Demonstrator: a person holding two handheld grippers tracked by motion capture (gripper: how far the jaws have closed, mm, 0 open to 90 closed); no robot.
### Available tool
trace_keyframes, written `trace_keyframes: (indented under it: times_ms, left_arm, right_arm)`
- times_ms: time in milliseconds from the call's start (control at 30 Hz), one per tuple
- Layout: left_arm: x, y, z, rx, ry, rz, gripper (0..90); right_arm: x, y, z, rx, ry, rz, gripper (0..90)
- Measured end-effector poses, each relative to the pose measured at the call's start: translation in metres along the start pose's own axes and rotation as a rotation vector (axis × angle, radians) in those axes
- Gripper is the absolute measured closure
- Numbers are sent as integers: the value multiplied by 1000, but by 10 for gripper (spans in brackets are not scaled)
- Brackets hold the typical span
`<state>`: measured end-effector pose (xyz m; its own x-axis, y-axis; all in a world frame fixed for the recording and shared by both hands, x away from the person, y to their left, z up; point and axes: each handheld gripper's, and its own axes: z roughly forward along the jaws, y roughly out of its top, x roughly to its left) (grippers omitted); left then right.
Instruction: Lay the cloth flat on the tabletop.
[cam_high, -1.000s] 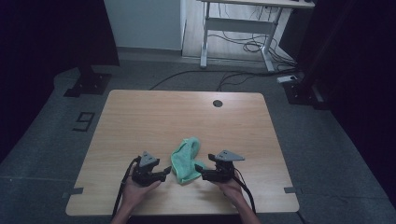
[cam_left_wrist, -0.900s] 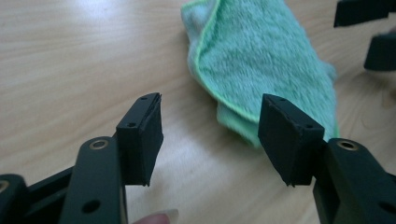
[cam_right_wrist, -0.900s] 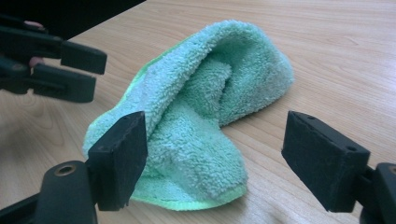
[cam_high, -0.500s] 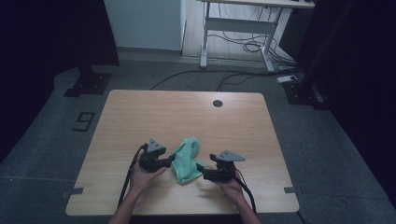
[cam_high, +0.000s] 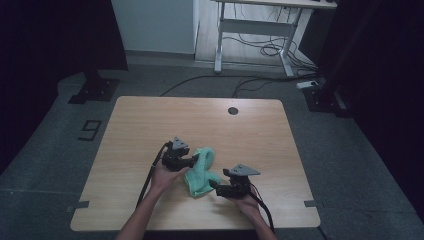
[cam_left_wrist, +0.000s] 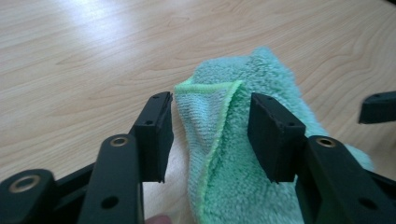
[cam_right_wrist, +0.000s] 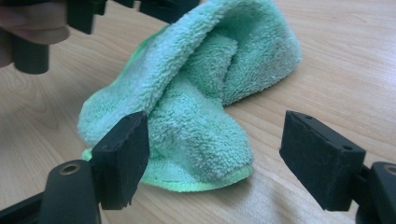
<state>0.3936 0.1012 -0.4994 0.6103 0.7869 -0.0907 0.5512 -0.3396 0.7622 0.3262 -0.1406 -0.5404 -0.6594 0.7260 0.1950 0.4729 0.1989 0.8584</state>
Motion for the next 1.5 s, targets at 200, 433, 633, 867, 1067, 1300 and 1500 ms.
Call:
trace_keyframes:
  times_ms: [200,433,633,867,1067,1300,1500]
  left_arm:
    - [-1,1,13,21,3,-6,603]
    - [-3,-2,18,25,-19,-15,785]
    - [-5,-4,17,22,-22,8,882]
    - [-2,-3,6,-8,-38,4,888]
    - [-3,1,-10,-57,-45,5,889]
    - [2,7,-27,-106,-32,7,891]
    - [8,16,-45,-143,-9,8,891]
  right_arm:
    - [2,-2,1,27,-9,-12,258]
    - [8,-6,7,84,-20,-46,347]
    - [8,-9,12,153,-55,-82,572]
    - [2,-8,9,172,-52,-50,817]
    - [-1,-5,4,145,-57,-39,842]
    - [-8,4,-7,99,-77,-18,847]
    - [-17,17,-17,51,-94,-3,849]
